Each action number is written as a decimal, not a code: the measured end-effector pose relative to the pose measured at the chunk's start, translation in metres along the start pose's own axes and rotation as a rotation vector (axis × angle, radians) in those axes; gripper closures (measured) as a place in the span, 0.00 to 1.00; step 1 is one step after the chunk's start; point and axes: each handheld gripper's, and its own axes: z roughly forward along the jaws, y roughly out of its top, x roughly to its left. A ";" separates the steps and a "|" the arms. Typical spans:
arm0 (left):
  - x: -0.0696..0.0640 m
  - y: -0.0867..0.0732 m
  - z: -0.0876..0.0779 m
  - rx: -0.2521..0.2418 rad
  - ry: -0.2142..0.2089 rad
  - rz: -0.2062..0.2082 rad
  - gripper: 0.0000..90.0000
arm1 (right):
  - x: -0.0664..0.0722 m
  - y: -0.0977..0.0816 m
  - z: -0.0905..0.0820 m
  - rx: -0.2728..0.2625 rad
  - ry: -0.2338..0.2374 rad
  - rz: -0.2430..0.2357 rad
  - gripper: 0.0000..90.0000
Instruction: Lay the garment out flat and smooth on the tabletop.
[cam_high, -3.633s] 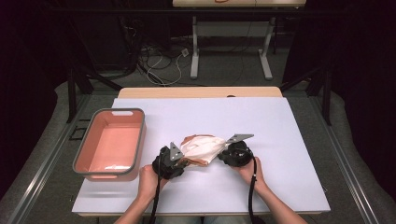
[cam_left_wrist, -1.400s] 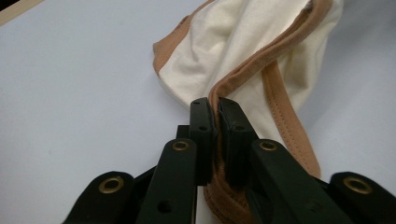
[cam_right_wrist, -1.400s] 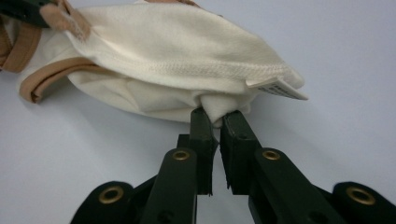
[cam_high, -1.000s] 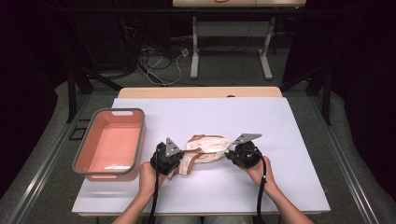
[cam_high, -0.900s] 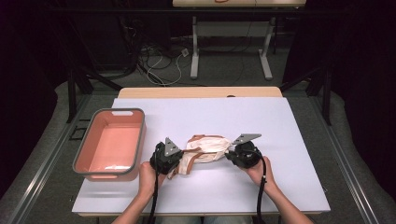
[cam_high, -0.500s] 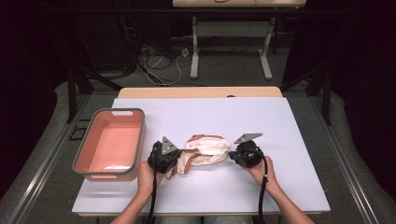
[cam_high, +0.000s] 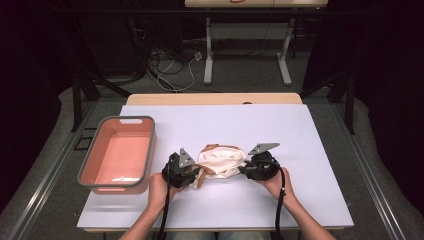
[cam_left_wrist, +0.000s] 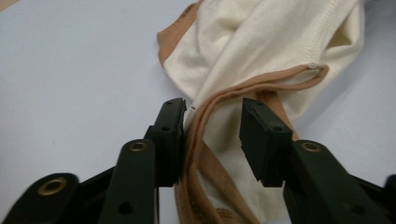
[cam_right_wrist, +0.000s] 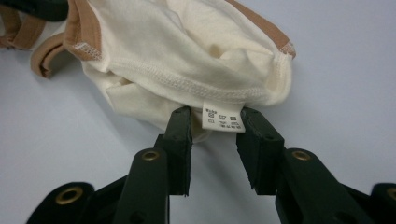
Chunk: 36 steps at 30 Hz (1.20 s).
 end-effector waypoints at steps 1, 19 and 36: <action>-0.002 0.001 0.000 0.004 0.003 0.017 0.64 | 0.000 0.000 0.000 -0.001 0.000 -0.003 0.74; -0.029 0.009 0.016 0.047 0.070 0.267 0.79 | 0.007 0.002 0.001 -0.040 -0.014 -0.012 0.93; 0.008 0.003 -0.004 -0.073 0.084 -0.011 0.96 | 0.003 0.001 0.001 -0.019 -0.034 -0.004 0.97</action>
